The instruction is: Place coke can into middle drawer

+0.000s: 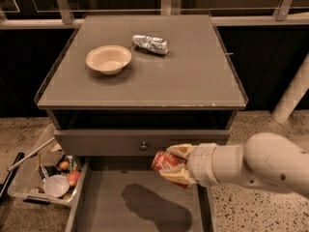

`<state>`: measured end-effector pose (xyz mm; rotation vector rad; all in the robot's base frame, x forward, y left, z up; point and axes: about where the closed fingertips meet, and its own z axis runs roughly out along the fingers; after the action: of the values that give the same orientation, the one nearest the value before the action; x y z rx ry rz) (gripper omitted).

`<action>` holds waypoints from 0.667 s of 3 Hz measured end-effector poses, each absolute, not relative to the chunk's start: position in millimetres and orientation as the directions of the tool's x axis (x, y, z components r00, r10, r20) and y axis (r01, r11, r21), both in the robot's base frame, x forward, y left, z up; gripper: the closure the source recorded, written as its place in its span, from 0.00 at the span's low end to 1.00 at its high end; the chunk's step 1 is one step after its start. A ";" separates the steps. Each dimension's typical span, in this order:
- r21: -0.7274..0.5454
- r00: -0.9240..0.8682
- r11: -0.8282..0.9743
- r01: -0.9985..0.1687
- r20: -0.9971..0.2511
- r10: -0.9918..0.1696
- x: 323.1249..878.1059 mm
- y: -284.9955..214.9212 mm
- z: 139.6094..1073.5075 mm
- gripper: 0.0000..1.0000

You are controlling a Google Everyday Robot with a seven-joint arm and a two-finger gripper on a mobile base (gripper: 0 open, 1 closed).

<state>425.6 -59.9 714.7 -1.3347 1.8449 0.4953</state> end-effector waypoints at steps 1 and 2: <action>-0.139 -0.130 0.391 -0.910 -0.799 -0.587 422.9 -43.5 657.0 1.00; -0.176 -0.110 0.420 -0.890 -0.812 -0.573 440.2 -31.8 613.3 1.00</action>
Offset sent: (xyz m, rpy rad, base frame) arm 0.0417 0.0393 -0.1549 0.0520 -0.1375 -0.1026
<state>440.2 -31.8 613.3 -1.2618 1.7990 0.4548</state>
